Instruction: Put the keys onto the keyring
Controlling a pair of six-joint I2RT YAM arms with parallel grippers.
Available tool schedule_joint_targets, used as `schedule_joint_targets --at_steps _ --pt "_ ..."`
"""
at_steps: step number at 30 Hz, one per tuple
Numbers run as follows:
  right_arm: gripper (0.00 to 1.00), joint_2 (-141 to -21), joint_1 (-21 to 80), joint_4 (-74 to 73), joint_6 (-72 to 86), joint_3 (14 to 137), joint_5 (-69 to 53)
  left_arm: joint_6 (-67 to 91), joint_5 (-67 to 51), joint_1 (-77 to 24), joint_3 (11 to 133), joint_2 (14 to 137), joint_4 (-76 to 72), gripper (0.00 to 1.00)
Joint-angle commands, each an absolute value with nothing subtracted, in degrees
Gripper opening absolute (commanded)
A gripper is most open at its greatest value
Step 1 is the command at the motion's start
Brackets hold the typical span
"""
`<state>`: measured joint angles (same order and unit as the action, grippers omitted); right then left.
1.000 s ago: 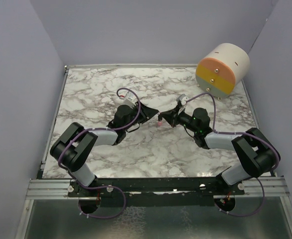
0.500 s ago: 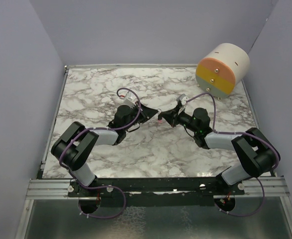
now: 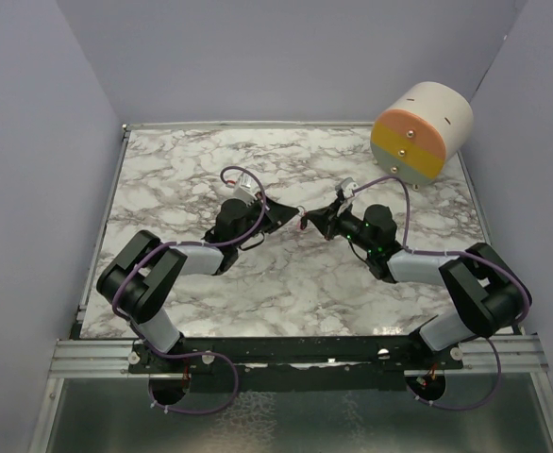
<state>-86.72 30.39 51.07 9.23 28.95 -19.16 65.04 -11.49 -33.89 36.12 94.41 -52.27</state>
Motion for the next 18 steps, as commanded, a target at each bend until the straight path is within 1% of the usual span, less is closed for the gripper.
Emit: schedule_joint_targets --at_steps 1,10,18 --pt "0.01 -85.02 30.76 48.19 8.83 29.00 -11.97 65.13 -14.92 -33.50 35.17 93.60 -55.52 0.00" --pt "0.01 -84.30 30.73 47.88 6.96 28.87 -8.88 65.16 -17.75 -33.13 34.94 93.50 -55.98 0.00" --pt "0.01 -85.44 30.76 54.57 4.75 27.14 -10.25 66.28 -20.31 -32.62 35.46 95.43 -57.80 0.00"
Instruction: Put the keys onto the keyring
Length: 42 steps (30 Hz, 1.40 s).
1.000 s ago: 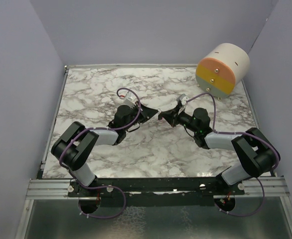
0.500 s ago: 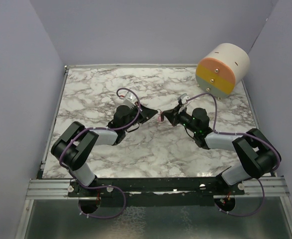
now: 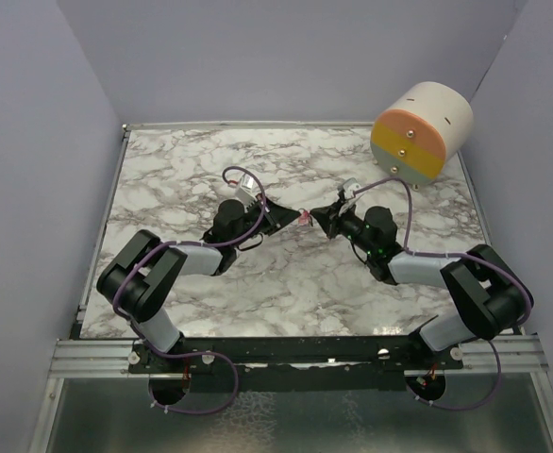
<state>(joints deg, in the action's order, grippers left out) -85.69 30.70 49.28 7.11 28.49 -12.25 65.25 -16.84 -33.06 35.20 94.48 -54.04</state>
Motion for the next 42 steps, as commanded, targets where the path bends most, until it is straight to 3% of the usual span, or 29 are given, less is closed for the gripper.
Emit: schedule_joint_targets --at_steps 1,42 --pt "0.01 -85.63 30.76 55.26 4.53 27.08 -10.32 66.60 -20.64 -32.61 35.50 95.77 -58.34 0.00" --pt "0.01 -90.36 30.74 62.05 4.14 30.96 -20.68 70.88 -25.93 -31.99 36.82 101.15 -65.07 0.00"
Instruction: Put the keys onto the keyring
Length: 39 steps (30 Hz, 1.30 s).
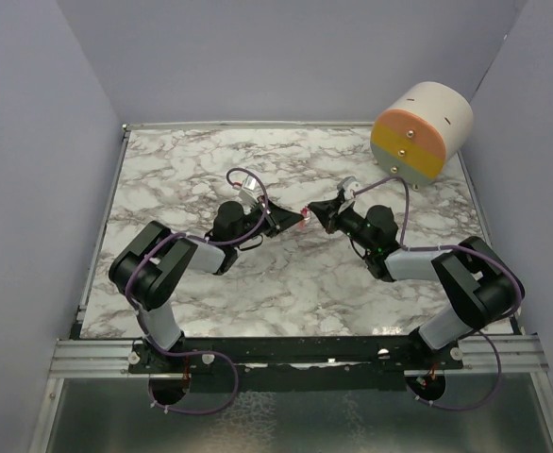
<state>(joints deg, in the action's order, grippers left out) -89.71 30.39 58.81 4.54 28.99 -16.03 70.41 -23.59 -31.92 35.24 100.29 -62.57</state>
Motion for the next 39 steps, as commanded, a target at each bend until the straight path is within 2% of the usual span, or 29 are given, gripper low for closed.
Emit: schedule_joint_targets --at_steps 1,23,28,29,34,39 --pt "0.01 -90.50 30.74 61.85 3.87 31.16 -21.25 70.97 -26.06 -31.99 36.87 101.18 -65.26 0.00" --pt "0.01 -91.22 30.76 58.08 0.22 33.26 -26.53 72.41 -27.84 -31.05 37.53 102.81 -67.61 0.00" --pt "0.01 -90.28 30.76 56.94 1.46 32.39 -22.60 72.83 -27.84 -30.31 36.56 102.53 -68.31 0.00" --pt "0.01 -89.93 30.76 56.42 1.75 32.28 -21.40 72.98 -27.84 -30.11 36.30 102.39 -68.44 0.01" --pt "0.01 -88.80 30.76 52.51 3.66 32.41 -16.16 73.25 -27.37 -28.84 34.40 100.94 -68.59 0.17" --pt "0.01 -88.03 30.76 52.16 4.55 31.61 -13.99 73.00 -27.07 -27.40 32.36 98.43 -68.12 0.20"
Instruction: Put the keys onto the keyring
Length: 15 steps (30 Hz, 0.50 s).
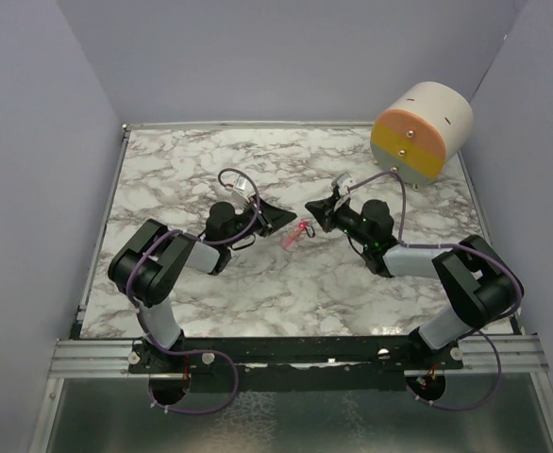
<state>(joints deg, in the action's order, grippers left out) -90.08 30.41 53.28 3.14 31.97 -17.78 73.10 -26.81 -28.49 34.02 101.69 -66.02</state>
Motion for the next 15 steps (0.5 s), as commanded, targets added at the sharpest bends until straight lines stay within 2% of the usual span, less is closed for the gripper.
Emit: schedule_joint_targets --at_steps 1,5,9,13,15 --pt "0.01 -87.93 30.76 51.87 4.61 31.59 -13.90 72.87 -27.07 -27.14 31.96 98.05 -67.77 0.20" --pt "0.01 -87.03 30.76 49.44 5.64 31.82 -12.09 72.41 -26.93 -25.98 30.78 95.94 -66.93 0.20" --pt "0.03 -86.74 30.72 37.38 8.71 35.62 -7.90 70.85 -25.93 -25.32 30.08 93.91 -64.53 0.20" --pt "0.32 -88.52 30.76 30.68 9.76 38.69 -7.19 68.06 -24.34 -25.09 30.18 91.53 -59.74 0.25" --pt "0.35 -89.55 30.76 29.24 9.74 39.48 -8.15 65.87 -23.85 -25.07 30.96 90.32 -56.37 0.27"
